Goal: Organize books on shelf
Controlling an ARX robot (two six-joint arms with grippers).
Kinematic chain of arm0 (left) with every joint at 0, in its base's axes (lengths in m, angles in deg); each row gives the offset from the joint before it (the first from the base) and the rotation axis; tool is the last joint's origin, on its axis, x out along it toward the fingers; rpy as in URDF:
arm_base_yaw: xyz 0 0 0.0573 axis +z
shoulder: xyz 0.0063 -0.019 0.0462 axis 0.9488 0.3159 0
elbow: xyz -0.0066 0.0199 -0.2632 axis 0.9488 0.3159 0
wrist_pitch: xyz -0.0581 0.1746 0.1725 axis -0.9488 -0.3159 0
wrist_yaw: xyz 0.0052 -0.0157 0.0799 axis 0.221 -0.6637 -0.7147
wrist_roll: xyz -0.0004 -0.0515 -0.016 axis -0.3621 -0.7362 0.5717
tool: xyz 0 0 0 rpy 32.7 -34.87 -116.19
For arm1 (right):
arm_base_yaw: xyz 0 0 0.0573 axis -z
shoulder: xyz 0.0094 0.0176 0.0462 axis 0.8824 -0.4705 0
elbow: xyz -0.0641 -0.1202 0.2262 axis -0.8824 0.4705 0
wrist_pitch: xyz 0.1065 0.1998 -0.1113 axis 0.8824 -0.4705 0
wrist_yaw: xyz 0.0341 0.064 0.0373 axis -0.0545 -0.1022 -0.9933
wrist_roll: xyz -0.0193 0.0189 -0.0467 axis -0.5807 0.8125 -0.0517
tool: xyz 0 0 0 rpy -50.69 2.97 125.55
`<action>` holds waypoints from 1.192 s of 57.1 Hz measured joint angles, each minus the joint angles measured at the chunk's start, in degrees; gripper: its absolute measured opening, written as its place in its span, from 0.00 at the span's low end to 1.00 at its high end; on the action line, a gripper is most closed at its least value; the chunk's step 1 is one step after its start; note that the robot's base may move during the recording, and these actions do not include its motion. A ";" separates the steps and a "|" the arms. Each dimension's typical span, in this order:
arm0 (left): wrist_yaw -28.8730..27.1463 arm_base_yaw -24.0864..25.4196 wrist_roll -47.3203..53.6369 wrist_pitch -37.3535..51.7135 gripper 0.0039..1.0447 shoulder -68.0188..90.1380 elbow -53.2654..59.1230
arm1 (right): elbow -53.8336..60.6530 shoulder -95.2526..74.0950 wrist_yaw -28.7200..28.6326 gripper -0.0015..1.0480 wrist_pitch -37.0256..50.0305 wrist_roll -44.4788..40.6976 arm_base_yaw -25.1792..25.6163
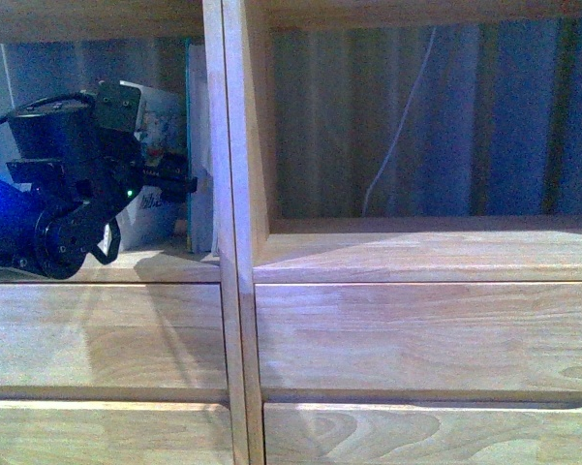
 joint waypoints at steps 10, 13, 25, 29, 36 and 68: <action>0.98 -0.70 -2.29 2.58 0.93 -2.10 5.81 | 0.00 0.00 0.00 0.93 0.00 0.00 0.00; 1.20 -1.60 -3.06 3.69 0.93 -2.93 8.37 | 0.00 0.00 -0.02 0.93 0.00 -0.02 0.00; 1.92 -2.27 -3.26 5.46 0.93 -4.72 11.87 | 0.00 0.00 0.00 0.93 0.00 -0.02 0.00; 1.90 -2.45 -3.74 6.21 0.93 -5.70 13.27 | 0.00 0.00 0.00 0.93 0.00 0.00 0.00; 2.08 -2.93 -4.61 8.13 0.93 -8.31 16.74 | 0.00 0.00 0.00 0.93 0.00 0.00 0.00; 4.48 -3.67 -8.98 9.07 0.93 -30.29 40.76 | 0.00 0.00 -0.02 0.93 0.00 -0.02 -0.02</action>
